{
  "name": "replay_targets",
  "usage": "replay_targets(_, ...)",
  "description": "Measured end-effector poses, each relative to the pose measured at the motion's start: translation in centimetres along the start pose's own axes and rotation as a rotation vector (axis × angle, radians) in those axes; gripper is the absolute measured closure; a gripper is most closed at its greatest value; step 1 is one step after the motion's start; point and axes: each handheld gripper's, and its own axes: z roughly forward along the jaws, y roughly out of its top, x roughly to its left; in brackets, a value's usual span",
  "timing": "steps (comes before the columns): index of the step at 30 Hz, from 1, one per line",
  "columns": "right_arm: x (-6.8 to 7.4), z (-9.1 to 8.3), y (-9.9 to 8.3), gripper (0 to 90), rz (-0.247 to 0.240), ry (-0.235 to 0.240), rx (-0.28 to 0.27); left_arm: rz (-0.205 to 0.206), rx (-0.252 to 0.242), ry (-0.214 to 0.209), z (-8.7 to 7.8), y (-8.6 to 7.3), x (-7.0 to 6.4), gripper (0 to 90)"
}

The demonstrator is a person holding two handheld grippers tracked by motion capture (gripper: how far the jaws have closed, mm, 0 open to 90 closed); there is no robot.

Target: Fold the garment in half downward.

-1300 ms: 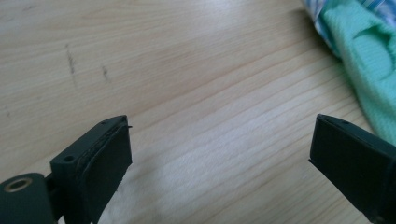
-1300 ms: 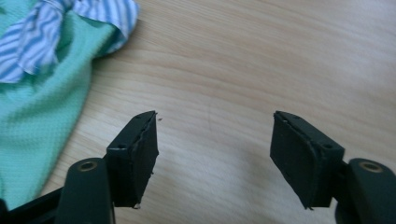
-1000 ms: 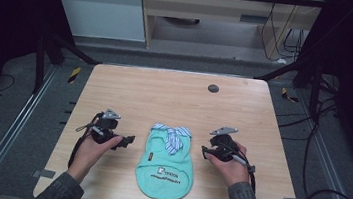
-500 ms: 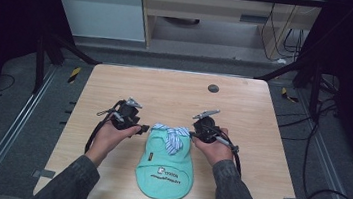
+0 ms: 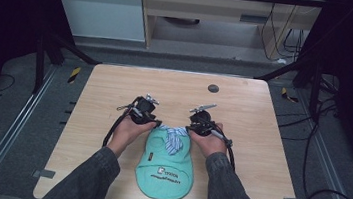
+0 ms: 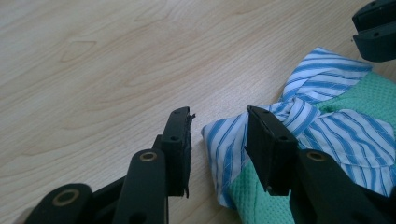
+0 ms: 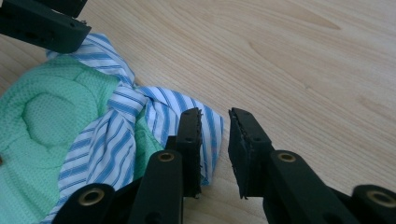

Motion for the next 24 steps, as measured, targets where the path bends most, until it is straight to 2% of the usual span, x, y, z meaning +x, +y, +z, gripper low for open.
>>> replay_targets(9, -0.1, 1.3, 0.2, 62.8, 0.036, -0.002, 0.044, -0.020, 0.033, -0.016, 1.1, -0.7, 0.0, 59.9)
replay_targets(14, 0.1, 1.9, 0.3, 61.1, 0.039, 0.005, 0.058, -0.032, 0.037, -0.021, 1.4, -1.4, 0.0, 59.7)
replay_targets(24, 0.7, 3.0, 0.2, 59.9, 0.006, -0.007, 0.091, -0.060, 0.044, -0.014, 1.5, -2.3, 0.5, 61.0)
